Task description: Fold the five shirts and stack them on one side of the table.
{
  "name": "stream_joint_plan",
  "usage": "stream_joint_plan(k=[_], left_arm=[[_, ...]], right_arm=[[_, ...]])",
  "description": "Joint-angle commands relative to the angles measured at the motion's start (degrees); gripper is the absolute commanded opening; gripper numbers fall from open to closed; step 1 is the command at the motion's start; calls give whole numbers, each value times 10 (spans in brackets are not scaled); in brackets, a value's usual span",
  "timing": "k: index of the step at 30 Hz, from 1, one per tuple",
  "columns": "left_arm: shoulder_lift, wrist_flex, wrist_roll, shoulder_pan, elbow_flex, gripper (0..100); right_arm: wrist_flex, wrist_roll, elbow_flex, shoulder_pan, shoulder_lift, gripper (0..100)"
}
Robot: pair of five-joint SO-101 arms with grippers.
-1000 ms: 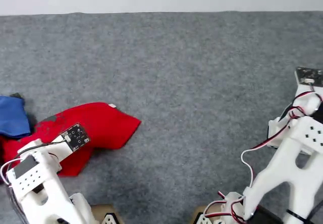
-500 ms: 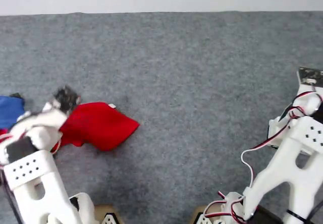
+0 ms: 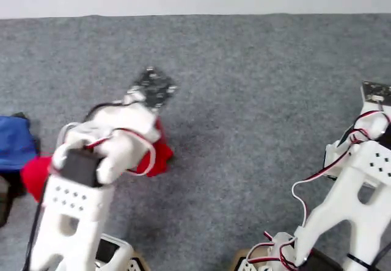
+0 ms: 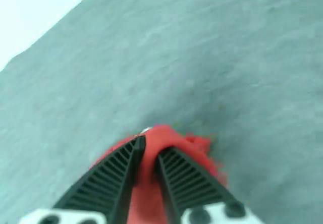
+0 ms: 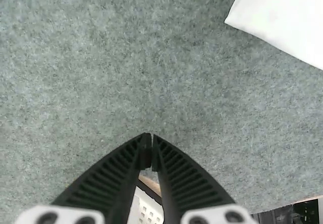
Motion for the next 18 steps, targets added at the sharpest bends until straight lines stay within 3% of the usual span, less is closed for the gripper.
stream_joint_plan(k=[1,4,9,15,18], left_arm=[[74,-42,42,45,-57,8],[152,-43,54,62,-116,17],[233,25,69,62,-226,120],[242,56,72,62,-297,194],[242,89,70,58,-329,231]], right_arm=[[24,-5,-1,-6,-25,10],[24,-5,-1,-6,-25,10],[23,-2,-1,-6,-25,10],[22,-2,-1,-9,-21,10],[23,-2,-2,-46,-25,10]])
